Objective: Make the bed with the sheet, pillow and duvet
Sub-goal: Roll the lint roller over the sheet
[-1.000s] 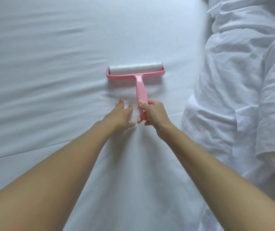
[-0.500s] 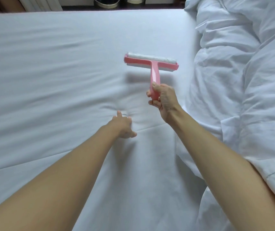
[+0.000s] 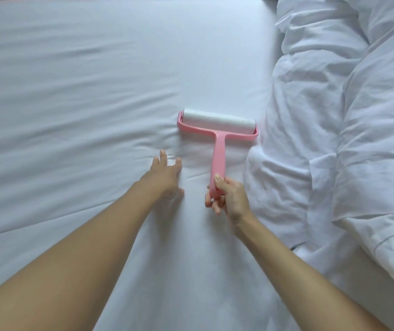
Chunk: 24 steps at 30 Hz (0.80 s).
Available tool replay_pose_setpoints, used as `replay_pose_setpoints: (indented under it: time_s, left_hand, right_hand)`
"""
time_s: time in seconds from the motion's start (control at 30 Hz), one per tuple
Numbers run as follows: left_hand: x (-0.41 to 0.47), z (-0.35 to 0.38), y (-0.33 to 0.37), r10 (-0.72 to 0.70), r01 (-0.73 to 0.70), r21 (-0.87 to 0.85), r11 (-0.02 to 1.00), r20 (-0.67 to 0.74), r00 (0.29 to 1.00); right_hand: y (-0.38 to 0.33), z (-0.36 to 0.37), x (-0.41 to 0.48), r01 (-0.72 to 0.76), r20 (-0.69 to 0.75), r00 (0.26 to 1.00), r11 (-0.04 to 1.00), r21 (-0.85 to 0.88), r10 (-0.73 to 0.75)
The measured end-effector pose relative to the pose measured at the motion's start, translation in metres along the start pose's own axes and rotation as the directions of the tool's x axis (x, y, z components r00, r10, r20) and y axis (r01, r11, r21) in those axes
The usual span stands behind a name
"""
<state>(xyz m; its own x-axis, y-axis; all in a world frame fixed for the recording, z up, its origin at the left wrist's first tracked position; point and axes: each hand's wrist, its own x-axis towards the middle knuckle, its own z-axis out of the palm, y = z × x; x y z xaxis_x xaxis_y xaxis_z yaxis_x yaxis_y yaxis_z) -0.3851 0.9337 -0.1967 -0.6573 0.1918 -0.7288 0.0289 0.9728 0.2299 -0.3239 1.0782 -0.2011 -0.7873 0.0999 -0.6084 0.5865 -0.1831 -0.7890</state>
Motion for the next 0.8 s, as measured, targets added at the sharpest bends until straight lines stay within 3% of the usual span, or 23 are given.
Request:
replay_pose_setpoints:
  time_s: [0.23, 0.53, 0.8]
  left_hand:
    - [-0.008, 0.012, 0.002, -0.011, 0.009, -0.034, 0.999, -0.044, 0.999]
    - [-0.014, 0.017, 0.003, -0.024, 0.019, -0.080, 0.997, -0.053, 0.998]
    - [-0.045, 0.041, 0.003, -0.038, 0.036, -0.093, 0.995, -0.027, 0.999]
  right_hand:
    - [0.011, -0.002, -0.022, -0.047, 0.040, 0.998, 0.999, -0.023, 0.048]
    - [-0.087, 0.014, 0.044, -0.067, -0.036, 0.997, 0.997, -0.034, 0.066]
    - [-0.010, 0.006, -0.014, -0.107, -0.016, 0.994, 0.979, -0.176, 0.106]
